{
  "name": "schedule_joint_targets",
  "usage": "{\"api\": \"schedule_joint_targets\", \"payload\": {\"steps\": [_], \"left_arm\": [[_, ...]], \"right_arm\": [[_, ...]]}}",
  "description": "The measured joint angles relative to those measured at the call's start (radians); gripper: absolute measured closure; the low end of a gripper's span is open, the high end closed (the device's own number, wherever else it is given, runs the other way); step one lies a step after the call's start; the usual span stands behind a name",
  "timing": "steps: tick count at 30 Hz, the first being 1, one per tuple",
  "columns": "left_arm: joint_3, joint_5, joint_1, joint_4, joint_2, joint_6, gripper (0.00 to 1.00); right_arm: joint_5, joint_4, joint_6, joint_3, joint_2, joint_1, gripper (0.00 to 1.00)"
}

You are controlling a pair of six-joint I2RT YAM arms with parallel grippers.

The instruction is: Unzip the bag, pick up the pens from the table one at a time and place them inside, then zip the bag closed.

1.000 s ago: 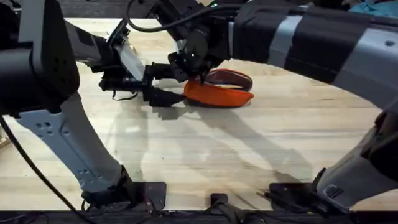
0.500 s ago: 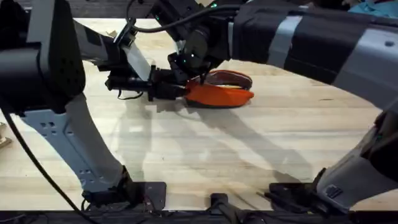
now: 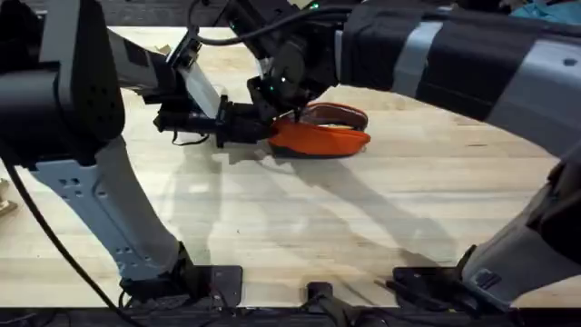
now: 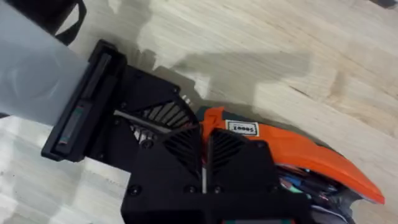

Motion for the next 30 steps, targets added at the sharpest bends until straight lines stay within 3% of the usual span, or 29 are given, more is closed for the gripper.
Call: {"api": "schedule_joint_targets", "payload": {"steps": [30], "left_arm": [[0.001, 0.048, -0.015, 0.001, 0.000, 0.000, 0.957]], "right_arm": [[-0.145, -0.136, 0.019, 0.000, -0.041, -0.227, 0.968]]}}
